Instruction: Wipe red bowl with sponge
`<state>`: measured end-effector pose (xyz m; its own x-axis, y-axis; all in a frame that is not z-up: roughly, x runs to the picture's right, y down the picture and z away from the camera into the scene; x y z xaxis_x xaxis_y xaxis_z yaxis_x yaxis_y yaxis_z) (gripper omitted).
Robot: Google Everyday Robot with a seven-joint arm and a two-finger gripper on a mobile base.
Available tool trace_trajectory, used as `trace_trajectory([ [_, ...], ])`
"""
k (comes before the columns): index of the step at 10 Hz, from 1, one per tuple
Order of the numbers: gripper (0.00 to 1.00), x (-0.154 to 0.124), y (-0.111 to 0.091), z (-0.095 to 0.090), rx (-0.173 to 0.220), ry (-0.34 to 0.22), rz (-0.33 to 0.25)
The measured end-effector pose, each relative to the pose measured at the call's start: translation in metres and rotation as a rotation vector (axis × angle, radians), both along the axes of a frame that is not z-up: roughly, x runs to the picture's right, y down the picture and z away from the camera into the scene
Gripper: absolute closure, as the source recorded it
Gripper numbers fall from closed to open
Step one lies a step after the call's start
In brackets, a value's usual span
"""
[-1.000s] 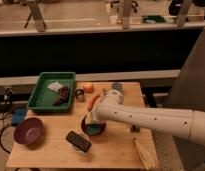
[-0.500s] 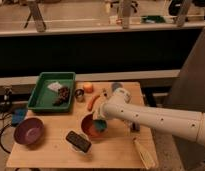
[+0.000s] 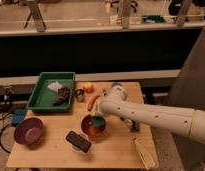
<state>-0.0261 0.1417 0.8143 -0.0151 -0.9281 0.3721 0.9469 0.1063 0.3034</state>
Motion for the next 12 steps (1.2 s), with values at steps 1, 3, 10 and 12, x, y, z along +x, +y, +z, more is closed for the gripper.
trace_trajectory([
  [1,1.00,-0.007,0.001,0.000,-0.001,-0.013,-0.004],
  [3,1.00,-0.025,0.008,-0.004,-0.018,-0.058,-0.014],
  [10,1.00,-0.022,0.034,-0.026,-0.083,-0.124,-0.030],
  [12,1.00,-0.005,0.036,-0.029,-0.084,-0.100,-0.025],
])
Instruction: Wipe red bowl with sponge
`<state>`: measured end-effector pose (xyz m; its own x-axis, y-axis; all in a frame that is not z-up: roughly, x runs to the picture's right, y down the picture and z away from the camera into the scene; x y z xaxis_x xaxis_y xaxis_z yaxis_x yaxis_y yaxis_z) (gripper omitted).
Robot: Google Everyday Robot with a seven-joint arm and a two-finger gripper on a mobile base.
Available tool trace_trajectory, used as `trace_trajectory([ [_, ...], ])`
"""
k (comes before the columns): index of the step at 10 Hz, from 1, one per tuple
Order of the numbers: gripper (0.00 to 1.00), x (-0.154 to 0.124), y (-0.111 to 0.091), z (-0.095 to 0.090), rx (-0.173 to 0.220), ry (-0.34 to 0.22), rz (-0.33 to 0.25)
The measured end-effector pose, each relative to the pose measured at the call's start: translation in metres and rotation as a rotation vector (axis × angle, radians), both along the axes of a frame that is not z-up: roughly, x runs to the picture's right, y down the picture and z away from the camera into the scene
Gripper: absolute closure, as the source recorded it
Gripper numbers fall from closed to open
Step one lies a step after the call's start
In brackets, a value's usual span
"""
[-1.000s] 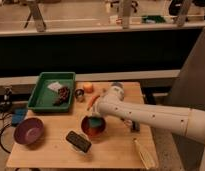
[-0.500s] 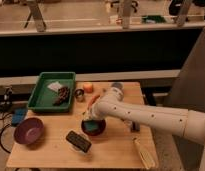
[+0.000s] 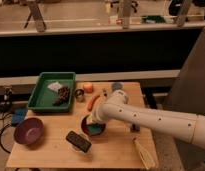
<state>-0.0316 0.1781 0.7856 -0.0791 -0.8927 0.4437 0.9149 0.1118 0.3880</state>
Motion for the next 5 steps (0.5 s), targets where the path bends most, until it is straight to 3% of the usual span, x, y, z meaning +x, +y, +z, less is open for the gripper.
trace_trajectory([
  [5,1.00,0.025,-0.014,0.013,0.045,0.116,0.023],
])
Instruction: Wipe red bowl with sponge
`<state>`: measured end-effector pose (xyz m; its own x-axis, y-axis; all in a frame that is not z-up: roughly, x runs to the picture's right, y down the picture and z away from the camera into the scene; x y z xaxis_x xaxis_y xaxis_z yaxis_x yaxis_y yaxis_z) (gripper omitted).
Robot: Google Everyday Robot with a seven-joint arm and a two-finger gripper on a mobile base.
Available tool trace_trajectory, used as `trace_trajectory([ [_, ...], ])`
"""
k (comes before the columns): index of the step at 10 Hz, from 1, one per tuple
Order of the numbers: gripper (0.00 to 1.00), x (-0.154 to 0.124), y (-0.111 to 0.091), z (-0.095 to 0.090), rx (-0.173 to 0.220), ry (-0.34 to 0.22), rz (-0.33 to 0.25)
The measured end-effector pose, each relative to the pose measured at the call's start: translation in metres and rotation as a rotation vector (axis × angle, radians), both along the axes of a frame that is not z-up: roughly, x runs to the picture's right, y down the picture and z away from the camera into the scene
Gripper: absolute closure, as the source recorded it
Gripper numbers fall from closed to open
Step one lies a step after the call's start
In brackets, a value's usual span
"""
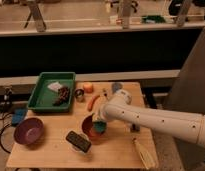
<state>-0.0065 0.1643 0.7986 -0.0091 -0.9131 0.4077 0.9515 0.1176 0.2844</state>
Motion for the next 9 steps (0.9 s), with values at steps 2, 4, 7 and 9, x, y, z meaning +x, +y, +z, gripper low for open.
trace_trajectory([
  [2,1.00,-0.005,-0.010,0.010,0.024,0.024,-0.001],
  [4,1.00,-0.017,-0.015,0.017,0.040,0.030,-0.002],
  [7,1.00,-0.033,-0.017,0.020,0.043,0.009,0.011],
  [9,1.00,-0.044,-0.014,0.016,0.034,-0.038,0.017],
])
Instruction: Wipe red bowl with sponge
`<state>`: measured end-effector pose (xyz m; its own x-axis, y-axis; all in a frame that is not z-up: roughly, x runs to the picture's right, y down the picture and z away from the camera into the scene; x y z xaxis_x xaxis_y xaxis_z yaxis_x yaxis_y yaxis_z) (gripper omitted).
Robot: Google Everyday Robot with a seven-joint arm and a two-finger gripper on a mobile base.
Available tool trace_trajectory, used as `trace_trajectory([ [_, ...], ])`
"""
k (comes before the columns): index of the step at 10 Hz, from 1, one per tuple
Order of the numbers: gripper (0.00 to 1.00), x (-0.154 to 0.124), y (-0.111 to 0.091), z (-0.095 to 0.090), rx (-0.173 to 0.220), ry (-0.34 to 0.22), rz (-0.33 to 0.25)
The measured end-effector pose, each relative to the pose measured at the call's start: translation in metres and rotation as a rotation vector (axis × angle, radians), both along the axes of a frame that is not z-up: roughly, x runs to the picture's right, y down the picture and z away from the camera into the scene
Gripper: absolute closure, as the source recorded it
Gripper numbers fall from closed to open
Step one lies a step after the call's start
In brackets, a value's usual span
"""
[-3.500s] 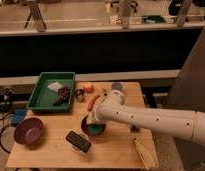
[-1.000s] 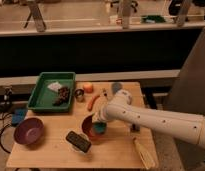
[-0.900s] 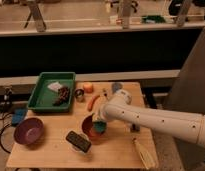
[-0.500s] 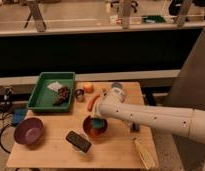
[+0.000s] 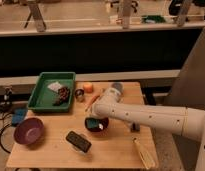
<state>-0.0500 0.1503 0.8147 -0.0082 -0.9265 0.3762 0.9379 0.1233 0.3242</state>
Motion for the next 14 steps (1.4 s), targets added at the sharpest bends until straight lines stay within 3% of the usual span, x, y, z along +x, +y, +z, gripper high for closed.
trace_trajectory([
  [5,1.00,0.003,0.021,-0.021,-0.043,-0.065,0.001],
  [10,1.00,0.032,0.031,-0.023,-0.063,-0.033,0.006],
  [14,1.00,0.052,0.019,-0.015,-0.068,-0.006,0.018],
])
